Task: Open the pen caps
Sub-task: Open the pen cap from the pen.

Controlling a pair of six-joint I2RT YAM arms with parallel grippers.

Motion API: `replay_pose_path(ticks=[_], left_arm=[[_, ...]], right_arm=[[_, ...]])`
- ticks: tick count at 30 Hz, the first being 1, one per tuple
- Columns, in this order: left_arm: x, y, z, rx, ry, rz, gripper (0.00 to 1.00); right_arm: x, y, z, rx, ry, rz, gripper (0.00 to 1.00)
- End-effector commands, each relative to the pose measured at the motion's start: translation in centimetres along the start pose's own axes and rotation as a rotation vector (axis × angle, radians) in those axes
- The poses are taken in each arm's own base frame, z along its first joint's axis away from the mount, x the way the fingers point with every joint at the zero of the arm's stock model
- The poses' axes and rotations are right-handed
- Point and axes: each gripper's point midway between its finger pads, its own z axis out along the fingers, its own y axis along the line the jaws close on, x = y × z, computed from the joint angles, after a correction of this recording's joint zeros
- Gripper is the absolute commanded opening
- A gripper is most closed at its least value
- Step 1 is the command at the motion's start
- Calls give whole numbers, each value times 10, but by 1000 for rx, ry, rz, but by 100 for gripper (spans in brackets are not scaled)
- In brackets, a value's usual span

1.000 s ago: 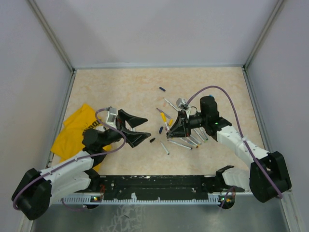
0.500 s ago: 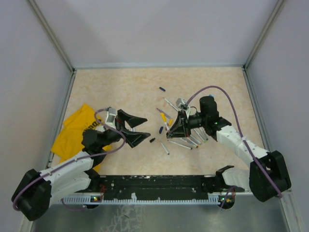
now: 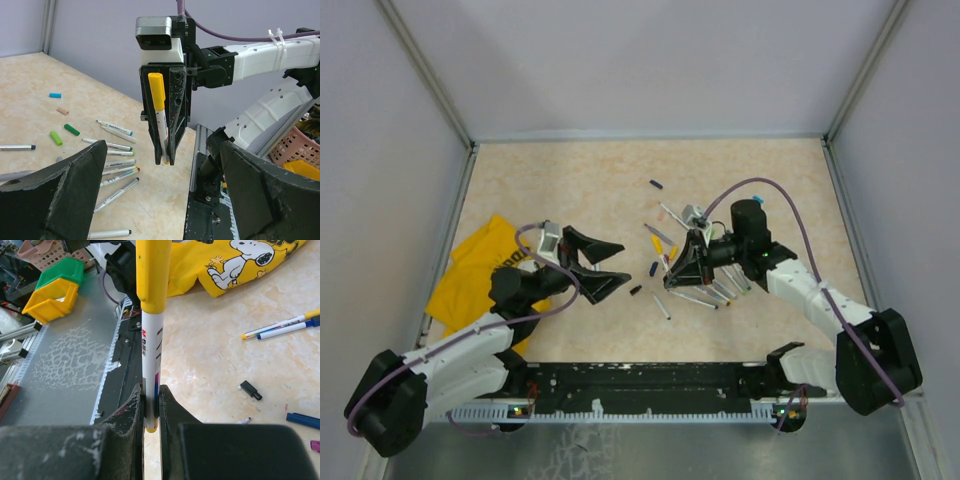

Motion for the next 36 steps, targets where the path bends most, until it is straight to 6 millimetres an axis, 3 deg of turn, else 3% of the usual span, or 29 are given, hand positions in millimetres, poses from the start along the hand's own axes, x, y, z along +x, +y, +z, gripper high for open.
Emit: replay_pose_path(ticks=[1, 14, 20, 31, 36], left_arm=[[-1, -1, 0, 18, -8, -18, 98], [10, 0, 13, 97, 24, -57, 96], [14, 0, 27, 183, 16, -127, 90], [2, -5, 47, 249, -26, -132, 85], [7, -8, 58, 258, -5, -127, 72]], right_arm=[[-14, 4, 3, -34, -9, -70, 0], [-9, 4, 7, -50, 8, -59, 0], [-9, 7, 7, -60, 8, -62, 0], [-5, 5, 10, -66, 15, -48, 0], [-3, 5, 11, -68, 19, -41, 0]])
